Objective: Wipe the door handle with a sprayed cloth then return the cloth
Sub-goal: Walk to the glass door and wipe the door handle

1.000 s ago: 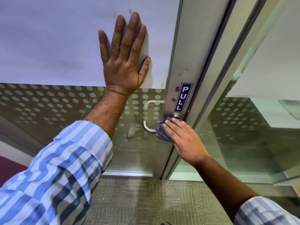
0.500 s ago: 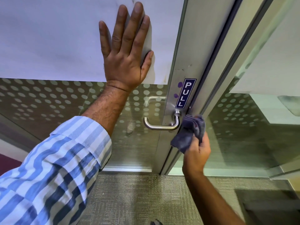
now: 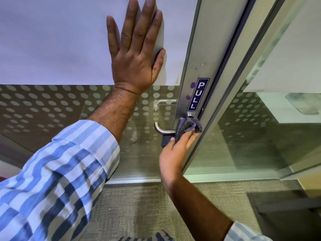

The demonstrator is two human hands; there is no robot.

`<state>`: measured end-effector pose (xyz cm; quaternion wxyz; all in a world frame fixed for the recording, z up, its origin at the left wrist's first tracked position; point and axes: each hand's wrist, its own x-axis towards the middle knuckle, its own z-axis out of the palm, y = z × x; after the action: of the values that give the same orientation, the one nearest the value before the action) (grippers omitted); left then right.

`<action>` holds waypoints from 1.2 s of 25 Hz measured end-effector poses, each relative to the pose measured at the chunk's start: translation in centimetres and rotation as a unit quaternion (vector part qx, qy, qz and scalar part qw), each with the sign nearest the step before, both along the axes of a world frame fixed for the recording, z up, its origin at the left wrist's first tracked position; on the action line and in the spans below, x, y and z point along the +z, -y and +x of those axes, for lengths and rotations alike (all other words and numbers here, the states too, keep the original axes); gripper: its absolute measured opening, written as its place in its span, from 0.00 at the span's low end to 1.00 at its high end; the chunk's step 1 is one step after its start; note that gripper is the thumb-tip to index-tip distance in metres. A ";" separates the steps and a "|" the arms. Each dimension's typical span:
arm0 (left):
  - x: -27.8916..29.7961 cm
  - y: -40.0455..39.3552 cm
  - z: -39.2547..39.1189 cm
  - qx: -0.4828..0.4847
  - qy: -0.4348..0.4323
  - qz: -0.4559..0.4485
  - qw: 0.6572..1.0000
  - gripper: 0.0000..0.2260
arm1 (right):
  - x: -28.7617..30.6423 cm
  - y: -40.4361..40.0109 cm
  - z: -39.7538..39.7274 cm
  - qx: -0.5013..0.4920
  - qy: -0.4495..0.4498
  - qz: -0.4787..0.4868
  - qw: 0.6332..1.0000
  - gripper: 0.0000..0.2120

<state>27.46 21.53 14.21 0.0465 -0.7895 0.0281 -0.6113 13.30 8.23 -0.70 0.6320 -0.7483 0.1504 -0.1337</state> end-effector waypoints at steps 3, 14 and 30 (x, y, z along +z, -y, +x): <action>0.1 0.0 -0.1 0.001 0.003 0.000 1.000 0.28 | 0.7 -1.1 0.0 -0.026 -0.017 0.062 0.998 0.34; 0.0 -0.2 -0.1 -0.014 0.008 0.006 1.000 0.29 | 3.0 -7.3 -4.0 0.150 -0.112 0.114 0.976 0.32; 0.1 -0.3 -0.2 -0.017 0.001 0.011 1.000 0.28 | 1.3 6.4 -2.5 0.227 0.182 -0.455 0.842 0.49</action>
<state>27.27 21.81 14.32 0.0451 -0.7880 0.0479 -0.6121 10.83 1.79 0.55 0.2495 -0.9272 -0.2190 -0.1734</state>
